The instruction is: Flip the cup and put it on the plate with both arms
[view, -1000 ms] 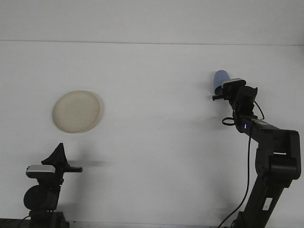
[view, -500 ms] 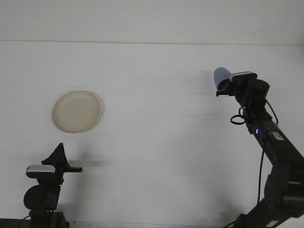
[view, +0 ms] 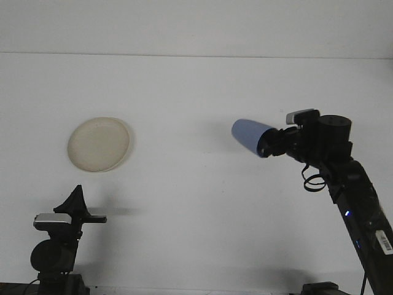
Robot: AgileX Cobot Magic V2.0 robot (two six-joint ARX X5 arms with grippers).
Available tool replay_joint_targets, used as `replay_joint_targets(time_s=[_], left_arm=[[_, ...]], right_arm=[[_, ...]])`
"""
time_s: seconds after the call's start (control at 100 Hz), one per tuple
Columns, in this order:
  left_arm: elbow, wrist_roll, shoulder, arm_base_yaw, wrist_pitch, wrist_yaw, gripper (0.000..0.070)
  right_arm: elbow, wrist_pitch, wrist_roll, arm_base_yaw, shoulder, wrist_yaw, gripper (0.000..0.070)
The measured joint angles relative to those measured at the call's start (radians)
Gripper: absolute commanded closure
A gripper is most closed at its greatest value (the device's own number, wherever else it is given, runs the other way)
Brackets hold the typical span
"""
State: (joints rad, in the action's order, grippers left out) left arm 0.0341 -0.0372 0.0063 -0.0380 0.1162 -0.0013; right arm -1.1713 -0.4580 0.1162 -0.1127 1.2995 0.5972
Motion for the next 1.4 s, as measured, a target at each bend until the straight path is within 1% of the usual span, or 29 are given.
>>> replay_joint_targets(time_s=[0.06, 0.13, 0.25, 0.34, 0.51, 0.67, 0.79, 0.93, 1.14, 1.17, 1.2, 1.23, 1.29, 1.31, 1.34, 1.4], left_arm=[[0.000, 0.000, 0.000, 0.000, 0.000, 0.000, 0.0686], [0.000, 0.000, 0.000, 0.000, 0.000, 0.000, 0.0686], [0.000, 0.000, 0.000, 0.000, 0.000, 0.000, 0.0686], [0.000, 0.000, 0.000, 0.000, 0.000, 0.000, 0.0686], [0.000, 0.000, 0.000, 0.000, 0.000, 0.000, 0.0686], [0.000, 0.000, 0.000, 0.000, 0.000, 0.000, 0.0686], [0.000, 0.000, 0.000, 0.000, 0.000, 0.000, 0.0686], [0.000, 0.000, 0.000, 0.000, 0.000, 0.000, 0.0686], [0.000, 0.000, 0.000, 0.000, 0.001, 0.000, 0.0686], [0.000, 0.000, 0.000, 0.000, 0.001, 0.000, 0.0686], [0.000, 0.000, 0.000, 0.000, 0.001, 0.000, 0.0686], [0.000, 0.000, 0.000, 0.000, 0.001, 0.000, 0.0686], [0.000, 0.000, 0.000, 0.000, 0.002, 0.000, 0.0686], [0.000, 0.000, 0.000, 0.000, 0.002, 0.000, 0.0687], [0.000, 0.000, 0.000, 0.000, 0.002, 0.000, 0.0686], [0.000, 0.000, 0.000, 0.000, 0.004, 0.000, 0.0686]], right_arm=[[-0.019, -0.106, -0.019, -0.068, -0.002, -0.010, 0.0700], [-0.047, -0.230, -0.052, -0.160, 0.010, -0.055, 0.0700], [-0.109, -0.412, -0.108, -0.325, 0.053, -0.176, 0.0700], [-0.169, -0.506, -0.127, -0.430, 0.105, -0.255, 0.0700], [-0.286, -0.651, -0.154, -0.560, 0.227, -0.381, 0.0700], [-0.380, -0.750, -0.164, -0.634, 0.367, -0.466, 0.0700], [-0.441, -0.795, -0.173, -0.677, 0.457, -0.496, 0.0700], [-0.482, -0.803, -0.185, -0.706, 0.530, -0.497, 0.0700], [-0.484, -0.817, -0.196, -0.720, 0.594, -0.497, 0.0700], [-0.484, -0.818, -0.199, -0.720, 0.596, -0.498, 0.0687], [-0.484, -0.818, -0.203, -0.721, 0.597, -0.497, 0.0651], [-0.484, -0.818, -0.207, -0.722, 0.597, -0.498, 0.0592], [-0.484, -0.818, -0.214, -0.726, 0.597, -0.497, 0.0443], [-0.484, -0.818, -0.214, -0.727, 0.597, -0.497, 0.0414], [-0.484, -0.818, -0.216, -0.731, 0.597, -0.497, 0.0391], [-0.484, -0.818, -0.216, -0.733, 0.596, -0.495, 0.0388]])
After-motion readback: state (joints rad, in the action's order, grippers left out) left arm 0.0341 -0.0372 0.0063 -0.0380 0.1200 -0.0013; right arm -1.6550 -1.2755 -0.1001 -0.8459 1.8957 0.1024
